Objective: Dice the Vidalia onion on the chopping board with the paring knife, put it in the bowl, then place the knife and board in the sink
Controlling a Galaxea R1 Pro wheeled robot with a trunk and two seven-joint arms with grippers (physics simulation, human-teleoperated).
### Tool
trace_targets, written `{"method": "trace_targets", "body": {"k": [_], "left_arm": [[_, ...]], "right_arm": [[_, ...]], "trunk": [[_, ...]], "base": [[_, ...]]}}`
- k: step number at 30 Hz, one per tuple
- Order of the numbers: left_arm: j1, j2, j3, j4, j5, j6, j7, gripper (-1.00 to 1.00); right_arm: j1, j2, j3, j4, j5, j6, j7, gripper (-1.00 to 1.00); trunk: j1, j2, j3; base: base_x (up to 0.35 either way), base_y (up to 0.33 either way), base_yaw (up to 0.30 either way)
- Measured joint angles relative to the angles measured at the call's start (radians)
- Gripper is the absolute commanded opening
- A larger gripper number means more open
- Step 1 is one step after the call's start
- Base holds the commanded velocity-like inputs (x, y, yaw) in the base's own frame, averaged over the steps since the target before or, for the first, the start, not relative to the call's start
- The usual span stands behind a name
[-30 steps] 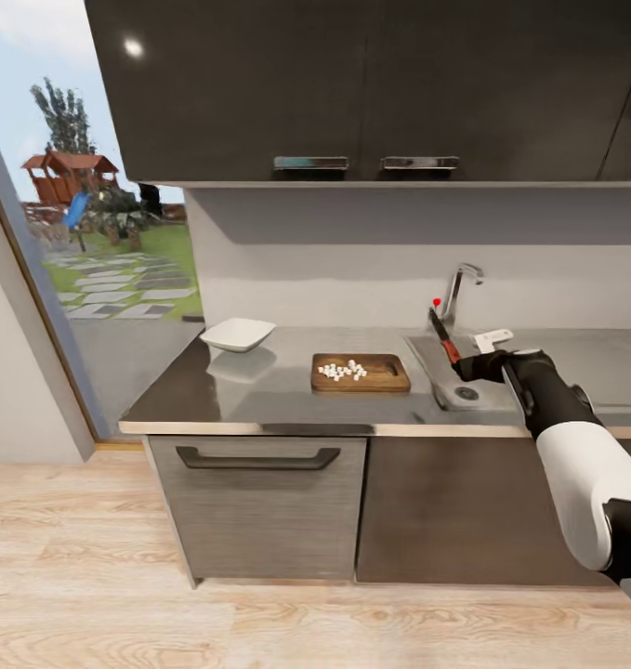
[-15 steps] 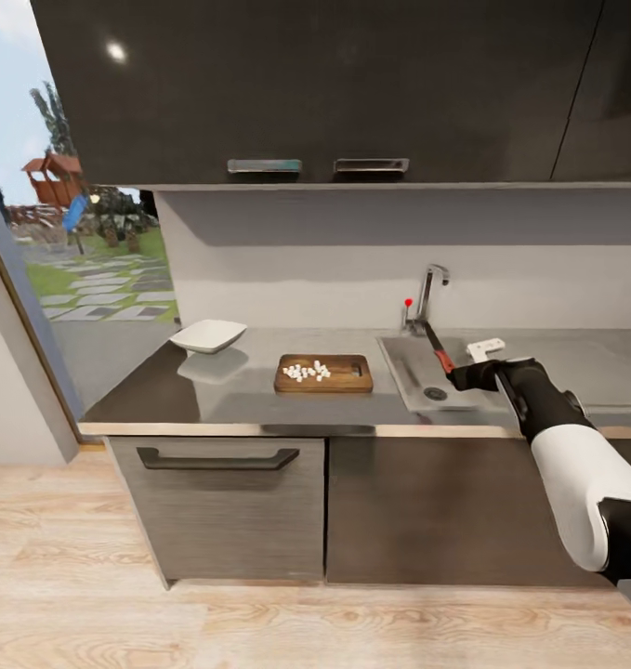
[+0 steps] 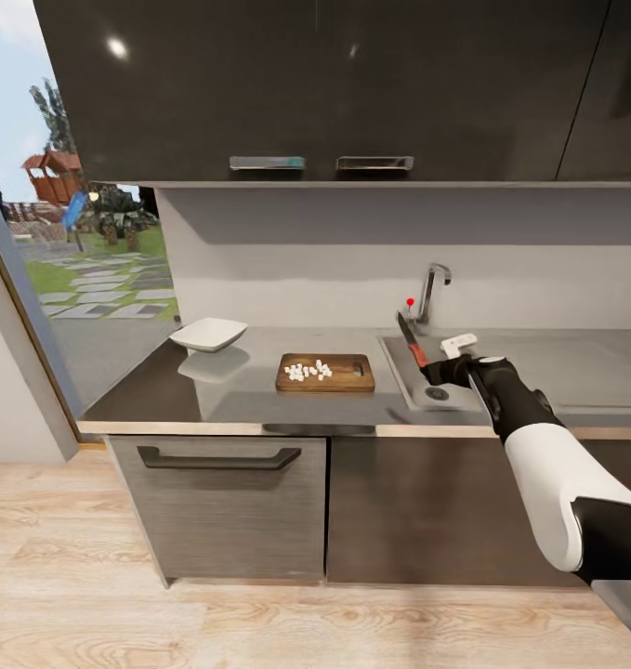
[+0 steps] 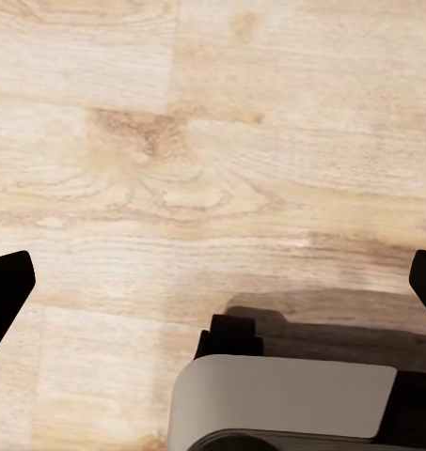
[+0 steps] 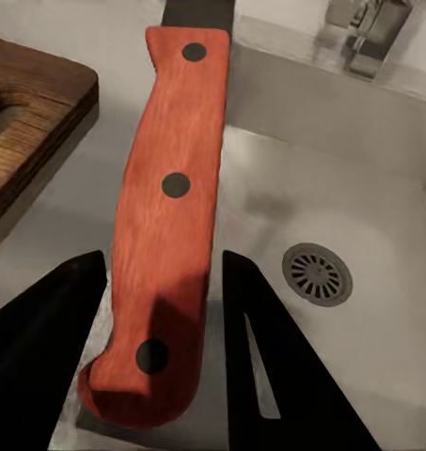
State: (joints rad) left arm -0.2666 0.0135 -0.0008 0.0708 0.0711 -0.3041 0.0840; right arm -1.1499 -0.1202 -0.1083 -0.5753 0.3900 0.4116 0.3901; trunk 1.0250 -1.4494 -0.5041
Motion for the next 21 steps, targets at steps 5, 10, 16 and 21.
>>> {"method": "trace_targets", "body": {"k": [5,10,16,21], "left_arm": [[0.000,-0.001,0.000,0.000,0.000,0.000,0.000,1.00],[0.000,-0.001,0.000,0.000,0.000,0.000,0.000,1.00],[0.000,-0.001,0.000,0.000,0.000,0.000,0.000,1.00],[0.000,-0.001,0.000,0.000,0.000,0.000,0.000,1.00]], "right_arm": [[0.000,0.028,-0.001,0.006,0.000,-0.027,-0.003,-1.00],[0.000,0.043,-0.007,0.007,0.002,-0.010,-0.007,-1.00],[0.000,0.038,-0.009,-0.003,0.005,0.116,-0.007,-1.00],[0.000,0.037,-0.010,-0.007,0.003,0.124,-0.007,-1.00]], "trunk": [[0.000,0.000,0.000],[0.000,0.000,0.000],[0.000,0.000,0.000],[0.000,0.000,0.000]], "base": [[0.000,0.000,0.000],[0.000,0.000,0.000],[0.000,0.000,0.000],[0.000,0.000,0.000]]}}
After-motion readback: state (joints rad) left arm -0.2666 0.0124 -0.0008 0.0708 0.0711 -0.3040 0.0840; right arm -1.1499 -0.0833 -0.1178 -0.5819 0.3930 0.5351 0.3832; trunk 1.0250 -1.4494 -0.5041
